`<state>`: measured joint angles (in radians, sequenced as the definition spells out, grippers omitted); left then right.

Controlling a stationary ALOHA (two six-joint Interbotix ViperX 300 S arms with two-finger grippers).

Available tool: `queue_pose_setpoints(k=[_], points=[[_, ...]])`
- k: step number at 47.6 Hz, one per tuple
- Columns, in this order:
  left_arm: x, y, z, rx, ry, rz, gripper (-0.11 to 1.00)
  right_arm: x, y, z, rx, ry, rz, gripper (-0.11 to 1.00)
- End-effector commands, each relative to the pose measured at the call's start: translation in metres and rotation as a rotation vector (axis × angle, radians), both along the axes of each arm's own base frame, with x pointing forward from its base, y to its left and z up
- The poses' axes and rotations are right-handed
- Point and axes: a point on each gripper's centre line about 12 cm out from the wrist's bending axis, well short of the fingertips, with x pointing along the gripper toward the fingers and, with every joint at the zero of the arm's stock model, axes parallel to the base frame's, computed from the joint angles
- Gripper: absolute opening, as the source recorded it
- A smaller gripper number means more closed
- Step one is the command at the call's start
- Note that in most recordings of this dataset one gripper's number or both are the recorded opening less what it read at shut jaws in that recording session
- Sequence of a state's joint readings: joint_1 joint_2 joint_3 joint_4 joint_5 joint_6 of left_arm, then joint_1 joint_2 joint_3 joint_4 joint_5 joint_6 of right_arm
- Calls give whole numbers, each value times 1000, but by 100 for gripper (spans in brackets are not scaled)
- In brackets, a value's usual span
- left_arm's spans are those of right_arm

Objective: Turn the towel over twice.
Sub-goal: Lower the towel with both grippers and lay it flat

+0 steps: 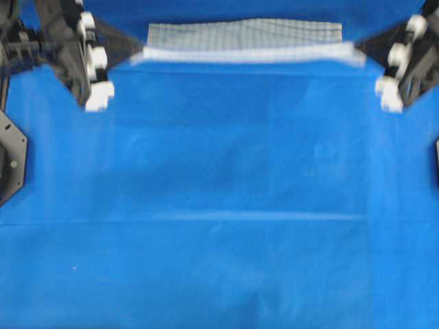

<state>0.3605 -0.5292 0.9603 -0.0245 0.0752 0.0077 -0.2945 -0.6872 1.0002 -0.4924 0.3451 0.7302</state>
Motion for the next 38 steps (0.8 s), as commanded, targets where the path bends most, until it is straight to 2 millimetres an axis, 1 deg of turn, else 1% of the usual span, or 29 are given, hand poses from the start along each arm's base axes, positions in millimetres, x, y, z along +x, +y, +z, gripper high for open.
queue_pose_setpoints(k=[1, 6, 11, 18, 24, 30, 33, 38], points=[[1, -18, -16, -60, 28, -35, 2, 4, 21, -21, 73, 40, 49, 2], [-4, -38, -50, -175, 88, -41, 2, 5, 40, -51, 165, 111, 64, 2], [-5, -57, -78, -273, 125, -41, 2, 8, 59, -79, 243, 186, 77, 2], [-1, -88, -106, -359, 173, -84, 2, 14, 82, -103, 305, 268, 96, 2], [1, -112, -129, -387, 233, -139, 2, 20, 101, -117, 335, 318, 126, 2], [5, -137, -145, -396, 266, -209, 2, 24, 118, -122, 355, 334, 156, 2], [7, -145, -149, -394, 273, -233, 2, 27, 125, -122, 363, 337, 166, 2], [6, -151, -154, -390, 293, -252, 2, 30, 134, -124, 374, 345, 176, 2]])
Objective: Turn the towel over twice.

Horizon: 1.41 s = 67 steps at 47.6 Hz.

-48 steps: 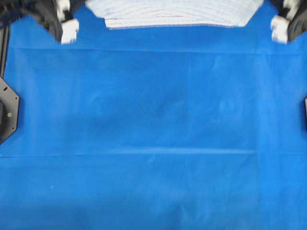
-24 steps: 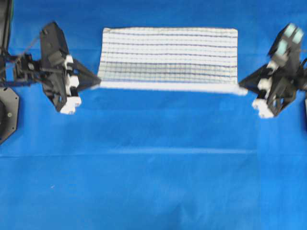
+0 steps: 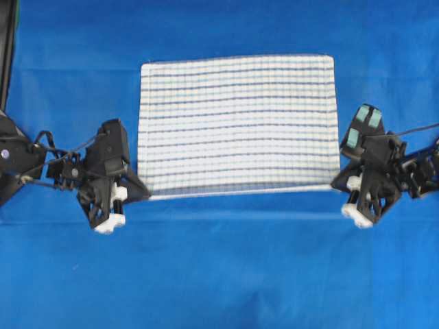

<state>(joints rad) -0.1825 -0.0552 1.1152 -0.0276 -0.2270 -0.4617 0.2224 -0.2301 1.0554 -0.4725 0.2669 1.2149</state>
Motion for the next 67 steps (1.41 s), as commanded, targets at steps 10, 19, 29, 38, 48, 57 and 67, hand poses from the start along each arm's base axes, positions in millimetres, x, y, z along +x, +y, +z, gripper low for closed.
queue_pose_setpoints(k=[10, 19, 29, 38, 48, 57, 67], points=[[-5, -7, -4, 11, 15, -38, 2, 9, 16, 0, 10, 0, 33, 2], [-6, -7, -3, 17, 12, -45, 2, 12, 19, 1, 9, -1, 44, 2], [-6, -7, -2, 60, 9, -93, 2, 13, 19, 2, 11, -4, 41, 2], [-2, -8, 9, 83, -2, -124, 3, 20, 21, 9, 15, -29, 43, 3], [-2, -5, 31, 80, -18, -114, 40, 31, 21, 24, -17, -54, 53, 41], [-3, 5, 59, 79, -77, -85, 82, 31, 13, 49, -91, -80, 54, 65], [-7, 21, 99, 144, -225, -89, 78, 22, -1, 94, -220, -197, 98, 64]])
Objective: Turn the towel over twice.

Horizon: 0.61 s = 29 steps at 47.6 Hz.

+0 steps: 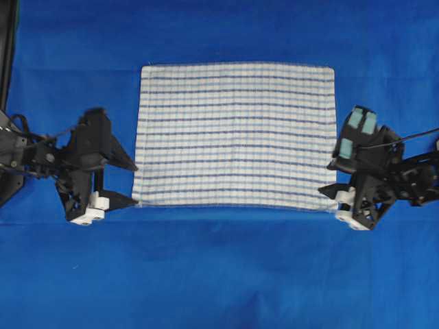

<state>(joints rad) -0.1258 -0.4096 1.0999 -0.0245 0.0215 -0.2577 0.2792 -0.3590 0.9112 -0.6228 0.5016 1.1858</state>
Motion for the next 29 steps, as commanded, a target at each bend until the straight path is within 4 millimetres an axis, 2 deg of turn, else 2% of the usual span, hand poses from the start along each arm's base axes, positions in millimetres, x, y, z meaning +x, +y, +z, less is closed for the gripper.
queue_pose_setpoints(k=[1, 10, 20, 29], points=[[4, 6, 27, 30, -104, -6, 78, -1, -4, 30, -47, -96, 27, 64], [-6, 28, 57, 144, -234, 1, 78, -17, -20, 69, -179, -256, 76, 64], [-24, 47, 81, 229, -347, 44, 78, -42, -34, 108, -304, -444, 109, 64], [-50, 51, 102, 292, -476, 57, 78, -69, -49, 124, -387, -539, 84, 64]])
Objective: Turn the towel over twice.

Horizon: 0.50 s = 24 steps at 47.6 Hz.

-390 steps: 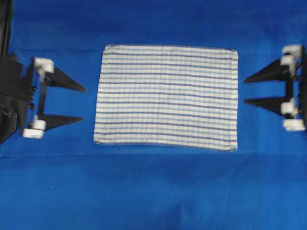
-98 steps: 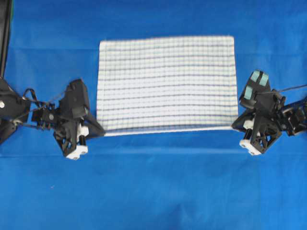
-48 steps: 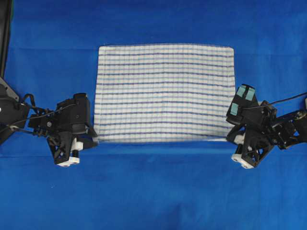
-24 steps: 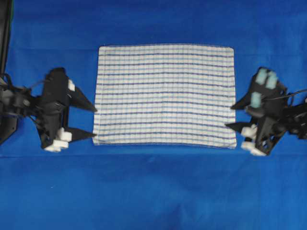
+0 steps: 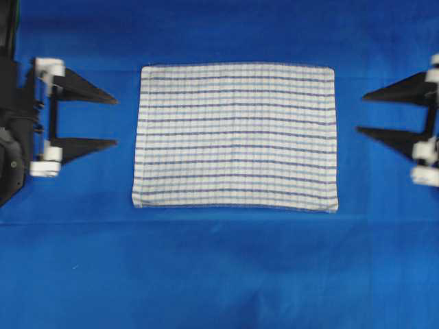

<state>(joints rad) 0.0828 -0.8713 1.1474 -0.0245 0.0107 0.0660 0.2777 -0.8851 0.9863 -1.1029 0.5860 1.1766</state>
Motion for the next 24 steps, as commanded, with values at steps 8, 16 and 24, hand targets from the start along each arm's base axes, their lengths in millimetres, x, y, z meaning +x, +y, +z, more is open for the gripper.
queue_pose_setpoints(k=[8, 16, 24], points=[[-27, 3, 11, 35, -117, 21, 78, -25, -12, 1, -29, -69, -28, 64], [-36, 5, 1, 34, -124, 42, 78, -31, -16, -9, -12, -66, -46, 64], [-36, 6, 1, 35, -127, 45, 78, -31, -17, -8, -1, -75, -54, 64]])
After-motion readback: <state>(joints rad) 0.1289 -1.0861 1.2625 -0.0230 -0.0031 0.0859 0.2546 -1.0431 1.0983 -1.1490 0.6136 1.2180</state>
